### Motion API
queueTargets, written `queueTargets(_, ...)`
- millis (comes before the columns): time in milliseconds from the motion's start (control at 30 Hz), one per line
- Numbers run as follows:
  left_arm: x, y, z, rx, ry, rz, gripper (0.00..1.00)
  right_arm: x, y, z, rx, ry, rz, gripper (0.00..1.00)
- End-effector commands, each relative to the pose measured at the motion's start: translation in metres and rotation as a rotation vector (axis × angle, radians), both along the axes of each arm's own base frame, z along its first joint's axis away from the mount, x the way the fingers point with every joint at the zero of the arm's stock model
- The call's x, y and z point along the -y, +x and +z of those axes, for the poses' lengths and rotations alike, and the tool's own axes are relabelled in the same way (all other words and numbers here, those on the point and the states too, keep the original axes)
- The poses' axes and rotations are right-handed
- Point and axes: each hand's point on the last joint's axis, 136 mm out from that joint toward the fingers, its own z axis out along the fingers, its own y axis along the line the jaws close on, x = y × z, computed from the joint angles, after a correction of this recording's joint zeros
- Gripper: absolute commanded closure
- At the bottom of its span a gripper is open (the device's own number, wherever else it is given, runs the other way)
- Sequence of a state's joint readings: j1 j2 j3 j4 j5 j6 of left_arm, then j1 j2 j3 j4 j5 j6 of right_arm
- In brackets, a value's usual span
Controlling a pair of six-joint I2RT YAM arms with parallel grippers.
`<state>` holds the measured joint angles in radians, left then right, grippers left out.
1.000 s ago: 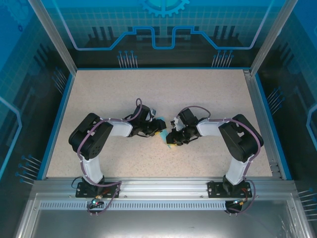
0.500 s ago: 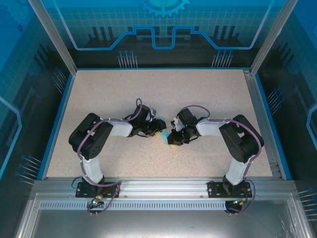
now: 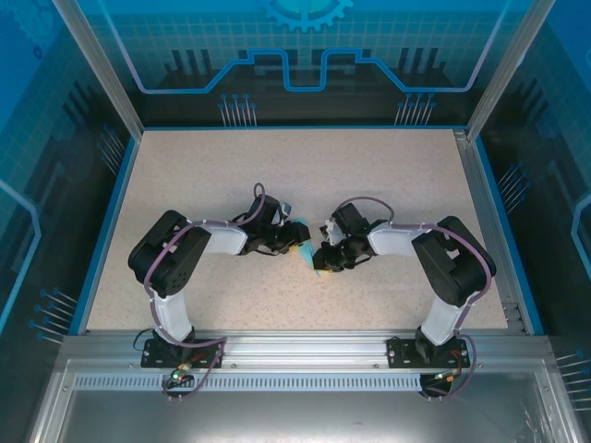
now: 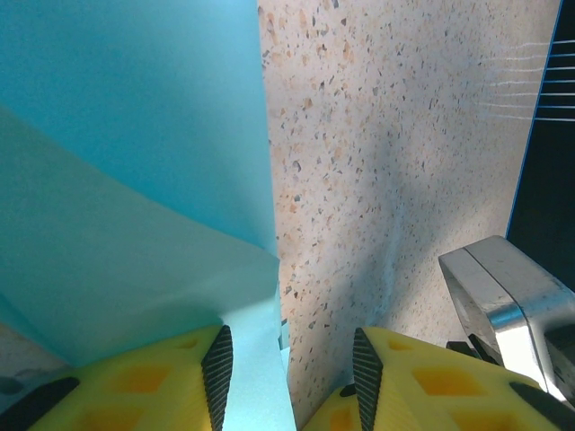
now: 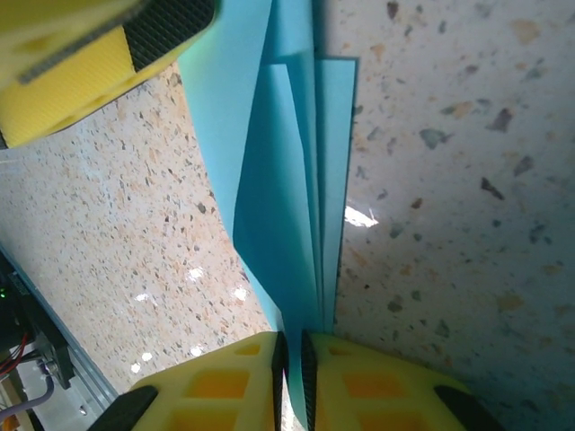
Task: Fold a paper plane with a square sheet of paper (pick it up from the middle)
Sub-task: Fold the wing for the fifth time at the center of the table.
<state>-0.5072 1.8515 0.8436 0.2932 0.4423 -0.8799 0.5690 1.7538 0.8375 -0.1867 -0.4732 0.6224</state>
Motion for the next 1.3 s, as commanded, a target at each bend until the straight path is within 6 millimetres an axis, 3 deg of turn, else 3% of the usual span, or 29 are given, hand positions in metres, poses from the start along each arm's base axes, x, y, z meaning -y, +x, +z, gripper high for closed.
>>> queueTargets(0, 0.003, -0.002, -0.006, -0.006, 0.015, -0.027, 0.56, 0.009, -0.016, -0.011, -0.036, -0.087, 0.024, 0.86)
queueTargets(167, 0.002, -0.002, -0.006, -0.005, 0.017, -0.027, 0.56, 0.01, -0.018, -0.019, -0.058, -0.082, 0.002, 0.94)
queueTargets(400, 0.001, -0.003, -0.006, -0.005, 0.018, -0.026, 0.56, 0.011, -0.02, -0.012, -0.051, -0.074, 0.005, 0.87)
queueTargets(667, 0.001, -0.003, -0.006, -0.004, 0.018, -0.025, 0.56, 0.013, -0.031, -0.011, -0.068, -0.075, 0.03, 0.86)
queueTargets(933, 0.001, -0.002, -0.007, -0.008, 0.019, -0.022, 0.56, 0.017, -0.032, -0.011, -0.065, -0.096, 0.029, 0.92)
queueTargets(1267, 0.001, -0.003, -0.009, -0.017, 0.024, -0.024, 0.56, 0.013, -0.033, -0.003, -0.06, -0.067, 0.037, 0.87)
